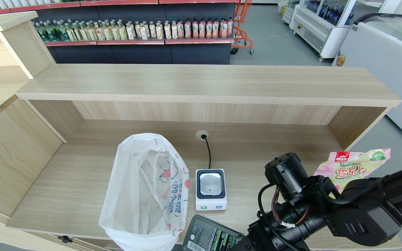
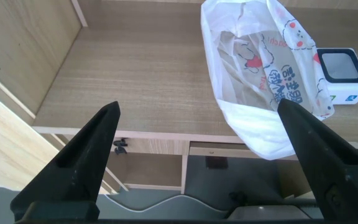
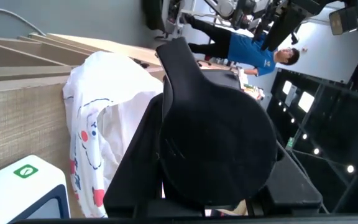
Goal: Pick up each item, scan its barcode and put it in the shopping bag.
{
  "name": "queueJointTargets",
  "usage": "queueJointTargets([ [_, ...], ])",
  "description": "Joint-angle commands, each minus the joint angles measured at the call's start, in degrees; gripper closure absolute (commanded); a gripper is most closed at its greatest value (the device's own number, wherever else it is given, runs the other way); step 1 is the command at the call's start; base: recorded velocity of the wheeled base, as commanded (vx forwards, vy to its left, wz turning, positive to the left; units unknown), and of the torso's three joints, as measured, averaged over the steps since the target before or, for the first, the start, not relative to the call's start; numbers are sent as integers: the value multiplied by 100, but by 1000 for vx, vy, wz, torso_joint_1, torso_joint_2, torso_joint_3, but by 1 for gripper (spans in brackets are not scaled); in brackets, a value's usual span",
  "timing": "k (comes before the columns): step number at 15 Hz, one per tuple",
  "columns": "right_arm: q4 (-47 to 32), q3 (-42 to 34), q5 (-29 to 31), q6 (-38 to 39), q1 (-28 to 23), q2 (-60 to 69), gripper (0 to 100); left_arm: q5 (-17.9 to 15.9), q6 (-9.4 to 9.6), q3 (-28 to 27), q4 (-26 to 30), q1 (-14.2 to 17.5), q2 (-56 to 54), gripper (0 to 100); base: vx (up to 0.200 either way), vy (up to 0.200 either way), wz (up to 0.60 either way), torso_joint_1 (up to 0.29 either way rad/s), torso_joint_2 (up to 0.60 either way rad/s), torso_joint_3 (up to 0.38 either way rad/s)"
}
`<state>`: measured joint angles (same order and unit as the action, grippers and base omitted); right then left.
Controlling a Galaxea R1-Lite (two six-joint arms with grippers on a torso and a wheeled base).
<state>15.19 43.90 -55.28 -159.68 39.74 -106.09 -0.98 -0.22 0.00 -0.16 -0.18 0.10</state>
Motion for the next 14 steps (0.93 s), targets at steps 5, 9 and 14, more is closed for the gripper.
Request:
queueJointTargets([
  [5,-25,57,-26,-1,7,19,100,1,-4,0,-2,1,-1,0,0,0,0,0,0,0],
  [9,-34,75,-44,-1,7,27,100,1,-4,0,-2,1,-1,0,0,0,0,0,0,0],
  [14,-34,84,-44,-1,34,27,100,1,-4,0,-2,1,-1,0,0,0,0,0,0,0],
])
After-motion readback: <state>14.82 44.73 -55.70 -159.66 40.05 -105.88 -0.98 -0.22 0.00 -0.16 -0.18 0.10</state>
